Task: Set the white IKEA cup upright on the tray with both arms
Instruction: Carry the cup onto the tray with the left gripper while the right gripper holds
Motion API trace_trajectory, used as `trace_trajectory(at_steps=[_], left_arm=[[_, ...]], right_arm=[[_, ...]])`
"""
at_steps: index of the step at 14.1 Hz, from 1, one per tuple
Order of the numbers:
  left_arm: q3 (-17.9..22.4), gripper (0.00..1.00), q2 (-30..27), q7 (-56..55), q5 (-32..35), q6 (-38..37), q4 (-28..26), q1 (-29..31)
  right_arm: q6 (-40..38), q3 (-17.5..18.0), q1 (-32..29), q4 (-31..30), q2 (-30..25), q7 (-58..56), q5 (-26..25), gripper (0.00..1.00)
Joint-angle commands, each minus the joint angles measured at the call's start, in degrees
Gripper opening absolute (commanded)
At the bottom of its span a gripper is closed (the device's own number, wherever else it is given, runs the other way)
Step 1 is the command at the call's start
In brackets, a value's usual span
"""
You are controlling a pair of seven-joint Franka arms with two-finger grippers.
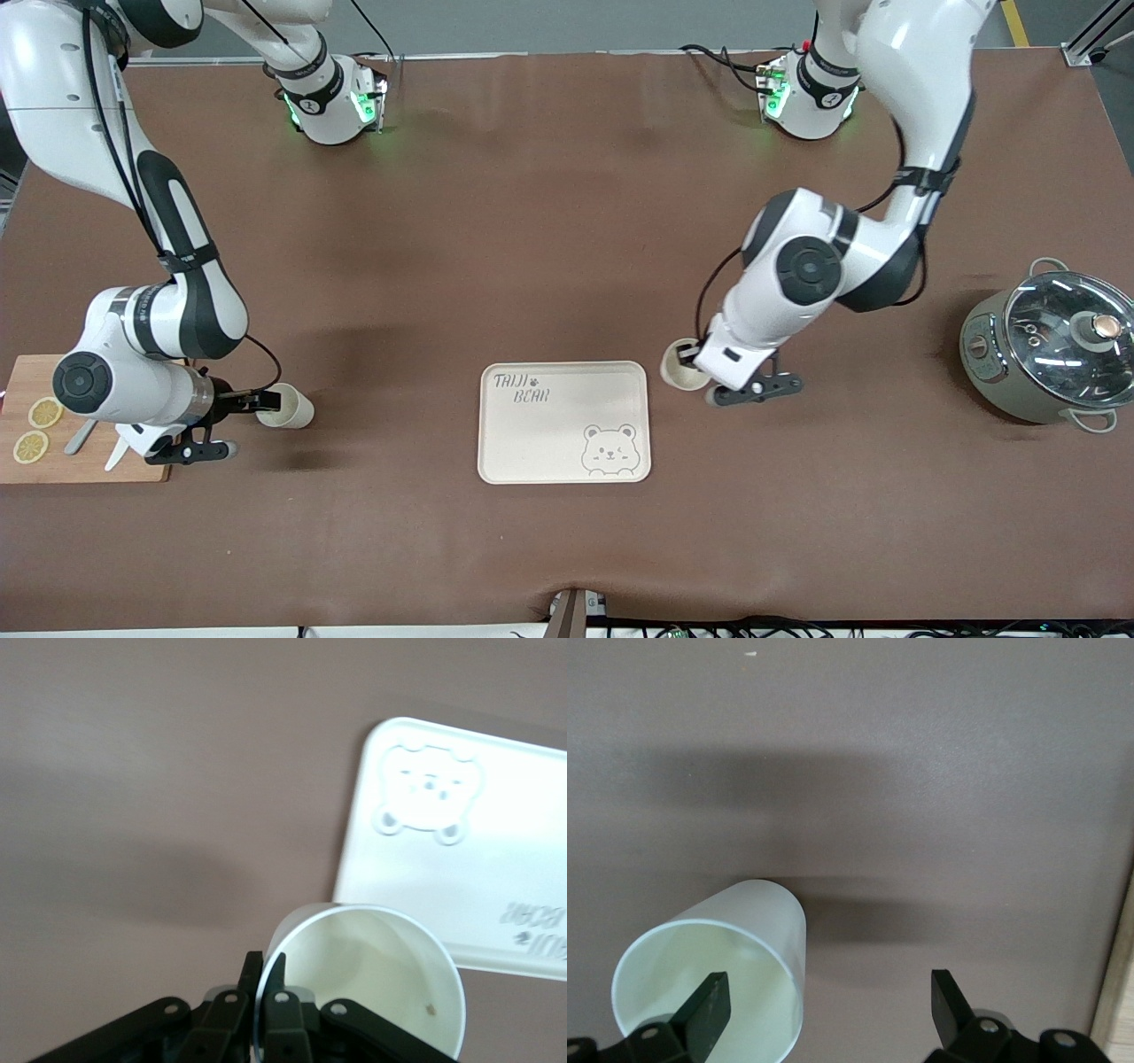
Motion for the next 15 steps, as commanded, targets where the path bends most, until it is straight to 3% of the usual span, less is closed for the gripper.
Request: trace_trajectory(at_steps=[1, 3, 6, 8, 10, 15], left_arm=[[0.69, 0.00, 6.08, -6.27, 3.45, -2.00, 8.44, -4.00], [0.69, 0.00, 10.39, -11.63, 6.35, -2.00, 13.36, -6.46], [1.48, 0.00, 13.38, -13.49, 8.21, -1.30, 15.75, -7.87], [6.12, 0.00, 15.15, -14.81, 8.12, -0.77, 17.07, -12.25], [9.65, 0.00, 16.29, -15.69, 8.03, 1.33, 17.07, -15.51], [9.75, 0.00, 17.87, -17.88, 8.03, 4.41, 17.16, -16.75]], right_arm=[[1.25, 0.25, -0.14, -0.20, 0.67, -0.69, -0.08, 1.00], [1.26, 0.25, -0.14, -0.29, 0.68, -0.69, -0.08, 1.00], [1.26, 0.25, -0.14, -0.29, 0.68, -0.69, -0.08, 1.00], [1.17, 0.25, -0.05, -0.20, 0.68, -0.52, 0.01, 0.98], [1.08, 0.25, 0.21, -0.20, 0.68, -0.52, 0.09, 0.79], [1.08, 0.25, 0.47, -0.03, 0.68, -0.60, 0.09, 0.38]])
